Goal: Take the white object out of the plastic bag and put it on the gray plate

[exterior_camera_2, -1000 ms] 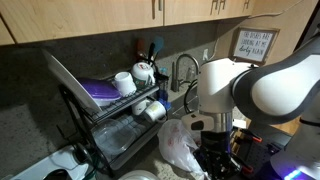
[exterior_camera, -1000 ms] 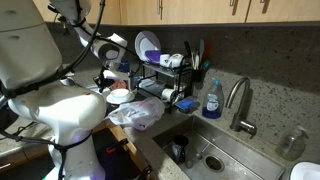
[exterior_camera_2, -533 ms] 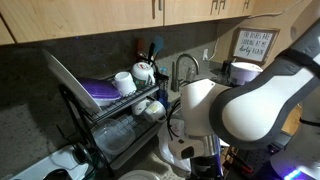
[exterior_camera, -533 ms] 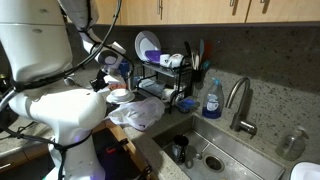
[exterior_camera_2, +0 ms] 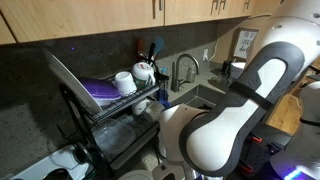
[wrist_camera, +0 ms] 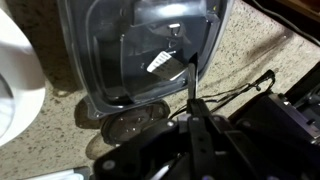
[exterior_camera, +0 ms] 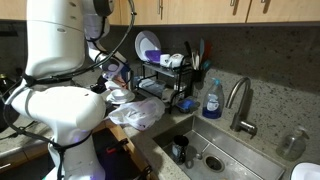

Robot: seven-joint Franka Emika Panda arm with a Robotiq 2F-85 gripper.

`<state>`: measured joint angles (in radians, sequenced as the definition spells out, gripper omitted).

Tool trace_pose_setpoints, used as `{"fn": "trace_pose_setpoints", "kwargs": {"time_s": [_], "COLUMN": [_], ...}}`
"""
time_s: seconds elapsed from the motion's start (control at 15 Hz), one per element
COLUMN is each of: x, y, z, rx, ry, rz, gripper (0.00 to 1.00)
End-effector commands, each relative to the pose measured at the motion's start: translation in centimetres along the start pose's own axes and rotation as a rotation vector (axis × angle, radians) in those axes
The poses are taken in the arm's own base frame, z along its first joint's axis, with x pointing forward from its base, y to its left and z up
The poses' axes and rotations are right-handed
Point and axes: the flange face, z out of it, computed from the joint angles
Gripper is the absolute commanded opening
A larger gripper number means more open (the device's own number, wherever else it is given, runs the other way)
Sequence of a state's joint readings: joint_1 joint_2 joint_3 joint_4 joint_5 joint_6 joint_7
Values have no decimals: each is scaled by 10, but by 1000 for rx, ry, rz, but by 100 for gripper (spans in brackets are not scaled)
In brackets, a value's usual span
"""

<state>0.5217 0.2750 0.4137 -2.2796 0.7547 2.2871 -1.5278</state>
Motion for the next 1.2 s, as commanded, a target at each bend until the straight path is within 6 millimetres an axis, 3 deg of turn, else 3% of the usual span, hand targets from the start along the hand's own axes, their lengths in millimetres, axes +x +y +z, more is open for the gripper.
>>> {"fn": "trace_pose_setpoints", "kwargs": {"time_s": [0.0, 0.4, 1.13], "x": [-2, -16, -28], "y": [23, 39, 26], "z": [5, -8, -22], "rx": [22, 6, 12], "ry": [-3, 6, -19], "rz": [33, 99, 237], "gripper": [0, 0, 2]}}
